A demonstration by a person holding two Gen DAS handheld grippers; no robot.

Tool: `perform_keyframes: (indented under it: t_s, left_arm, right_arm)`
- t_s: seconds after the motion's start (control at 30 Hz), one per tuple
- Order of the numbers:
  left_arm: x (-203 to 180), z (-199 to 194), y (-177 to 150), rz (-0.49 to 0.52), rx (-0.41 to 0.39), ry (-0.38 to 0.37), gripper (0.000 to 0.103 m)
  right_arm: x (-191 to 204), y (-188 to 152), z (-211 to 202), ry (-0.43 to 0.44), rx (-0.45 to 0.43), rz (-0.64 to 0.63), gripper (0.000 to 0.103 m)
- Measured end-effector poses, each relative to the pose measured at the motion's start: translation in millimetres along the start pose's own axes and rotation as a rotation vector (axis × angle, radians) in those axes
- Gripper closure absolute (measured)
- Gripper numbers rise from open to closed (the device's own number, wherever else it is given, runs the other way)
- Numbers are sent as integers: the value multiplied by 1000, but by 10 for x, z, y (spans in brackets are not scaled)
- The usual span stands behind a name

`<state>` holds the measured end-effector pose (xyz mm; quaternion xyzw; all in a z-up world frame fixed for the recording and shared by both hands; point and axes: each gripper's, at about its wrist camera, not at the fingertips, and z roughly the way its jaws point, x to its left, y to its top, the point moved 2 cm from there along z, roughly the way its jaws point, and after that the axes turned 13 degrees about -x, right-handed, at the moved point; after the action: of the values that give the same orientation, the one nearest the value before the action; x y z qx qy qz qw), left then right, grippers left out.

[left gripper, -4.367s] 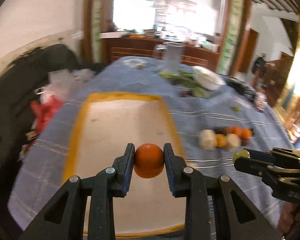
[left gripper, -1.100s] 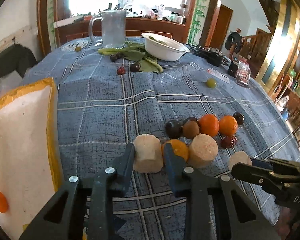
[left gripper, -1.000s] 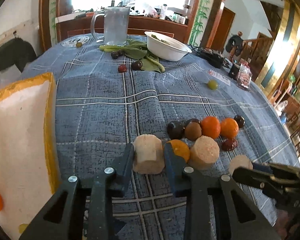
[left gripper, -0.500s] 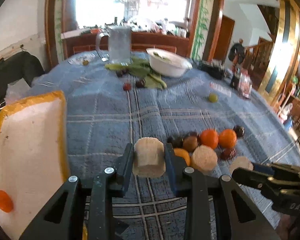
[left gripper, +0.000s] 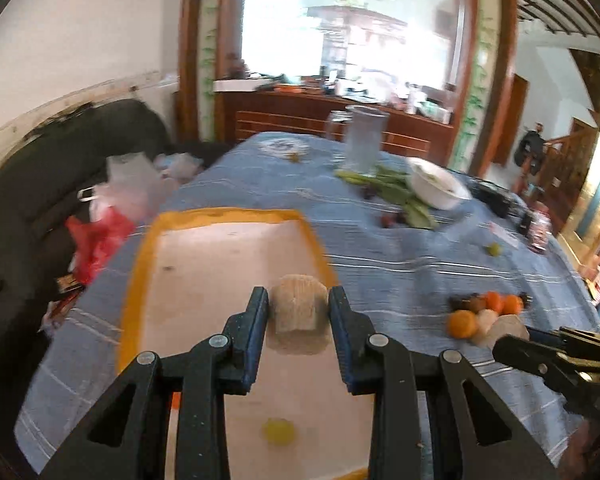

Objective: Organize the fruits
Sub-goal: 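Lower the cylinder and cube into the tray and open both grippers, then move both grippers back over the row of fruits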

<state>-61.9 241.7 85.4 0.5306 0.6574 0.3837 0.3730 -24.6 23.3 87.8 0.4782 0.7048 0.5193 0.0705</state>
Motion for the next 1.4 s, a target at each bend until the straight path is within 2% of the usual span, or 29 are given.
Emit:
perform_keyframes:
  t_s: [0.07,0.2,0.37,0.47,0.57,0.63,0.7,0.77,0.93,1.07,1.2,1.3,1.33,1.4]
  left_arm:
    - [206,57,-21,-18,15,35,73]
    - [572,265,-109,-88,80,74,73]
    - [863,504,-244,-158,163,92,73]
    - [942,542,-272,-197,175,82,71]
    - [920,506,-248,-197,148,82,43]
    - [889,433,-210,-182,99,87,37]
    - [834,417,-201,-150,83,95,29]
    - [763,448,-219,-107,103,96,29]
    - [486,495,-378,60,139,115,29]
    - [285,333,-393,199,19,121,29]
    - [312,257,-384,195,-16,73,29]
    - [363,326,-346,177,6,129,29]
    - [366,362,-348,189,21,201,29]
    - [360,386,-351,208,26,288,29]
  right_arm:
    - [254,26,208,45,35,-22,71]
    - [638,-48,696,68,117,-85,71]
    - [863,-214,1222,19,193,-163,71]
    - [844,-287,1414,-18,216,-144,70]
    - [788,-305,1490,-16,238,-95,69]
    - [779,-275,1420,-15,222,-88,69]
    - [760,-221,1284,-15,184,-90,68]
    - [736,-195,1148,-53,151,-110,59]
    - [579,-221,934,-95,124,-104,58]
    - [406,-249,749,-119,111,-85,58]
    - [230,-232,467,-160,82,-65,58]
    - [61,-201,202,-192,51,-38,58]
    - [6,-189,127,-203,40,-31,58]
    - [-110,-177,-10,-227,19,-16,58]
